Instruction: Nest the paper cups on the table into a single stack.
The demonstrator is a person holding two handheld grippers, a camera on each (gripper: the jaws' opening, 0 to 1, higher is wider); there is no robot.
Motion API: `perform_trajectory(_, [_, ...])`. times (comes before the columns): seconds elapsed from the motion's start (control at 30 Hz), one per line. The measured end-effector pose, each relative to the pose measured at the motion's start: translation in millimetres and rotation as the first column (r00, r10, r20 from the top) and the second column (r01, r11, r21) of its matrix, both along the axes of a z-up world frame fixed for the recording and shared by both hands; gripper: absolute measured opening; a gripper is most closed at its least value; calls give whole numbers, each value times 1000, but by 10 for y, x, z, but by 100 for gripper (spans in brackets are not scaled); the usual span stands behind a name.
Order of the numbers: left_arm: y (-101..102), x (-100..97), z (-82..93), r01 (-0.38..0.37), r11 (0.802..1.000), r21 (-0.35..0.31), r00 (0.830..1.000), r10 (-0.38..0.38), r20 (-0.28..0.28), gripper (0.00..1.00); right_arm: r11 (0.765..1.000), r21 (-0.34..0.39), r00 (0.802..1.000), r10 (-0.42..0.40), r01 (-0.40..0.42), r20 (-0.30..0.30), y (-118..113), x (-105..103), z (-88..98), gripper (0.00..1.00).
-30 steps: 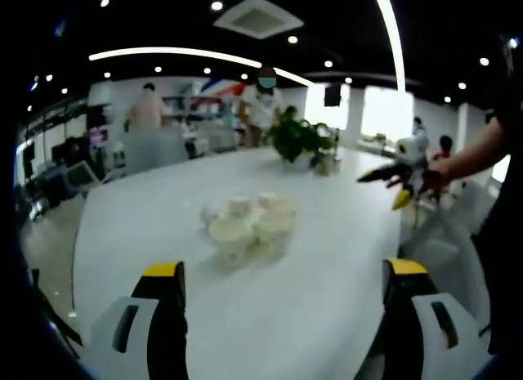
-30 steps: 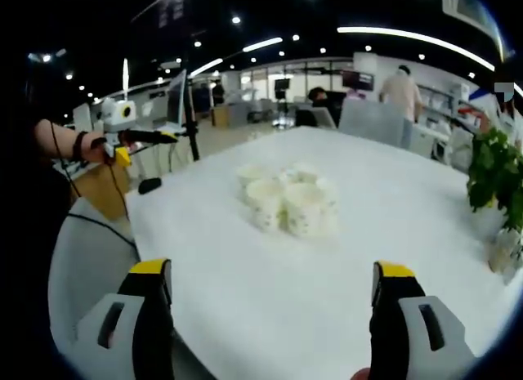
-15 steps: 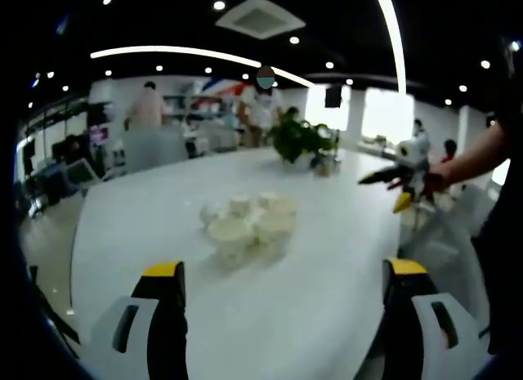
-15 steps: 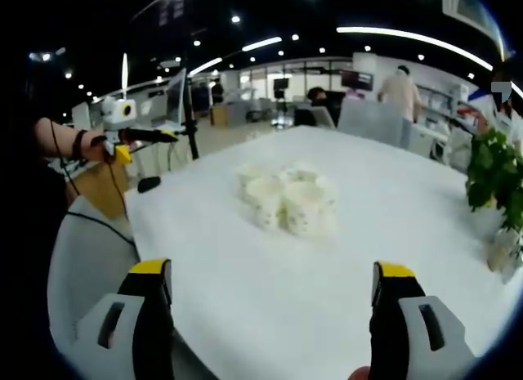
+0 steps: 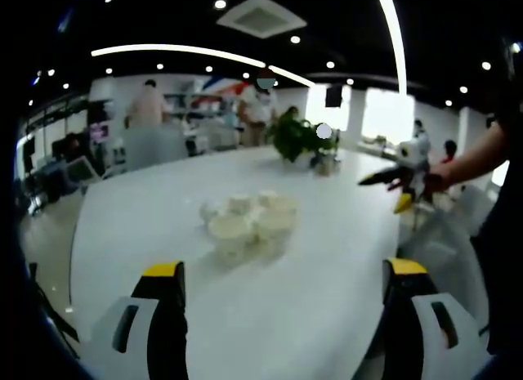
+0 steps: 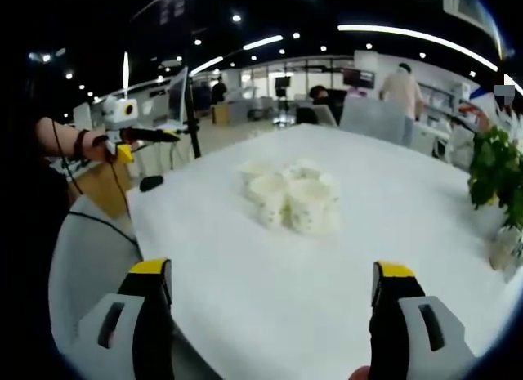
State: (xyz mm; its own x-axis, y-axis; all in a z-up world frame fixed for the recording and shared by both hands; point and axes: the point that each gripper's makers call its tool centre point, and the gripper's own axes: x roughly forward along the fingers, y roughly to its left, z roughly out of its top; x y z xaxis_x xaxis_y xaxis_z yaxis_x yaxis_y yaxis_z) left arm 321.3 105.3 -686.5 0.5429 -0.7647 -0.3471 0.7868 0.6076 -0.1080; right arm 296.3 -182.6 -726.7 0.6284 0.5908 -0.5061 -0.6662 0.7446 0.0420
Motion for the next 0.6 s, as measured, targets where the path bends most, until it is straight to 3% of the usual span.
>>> perform_trajectory(0.6, [7,82,-51,-17,1000,-15,1000,17,-12,100,1000,17,1000,-11,11,-12,-26,-22,-20,100])
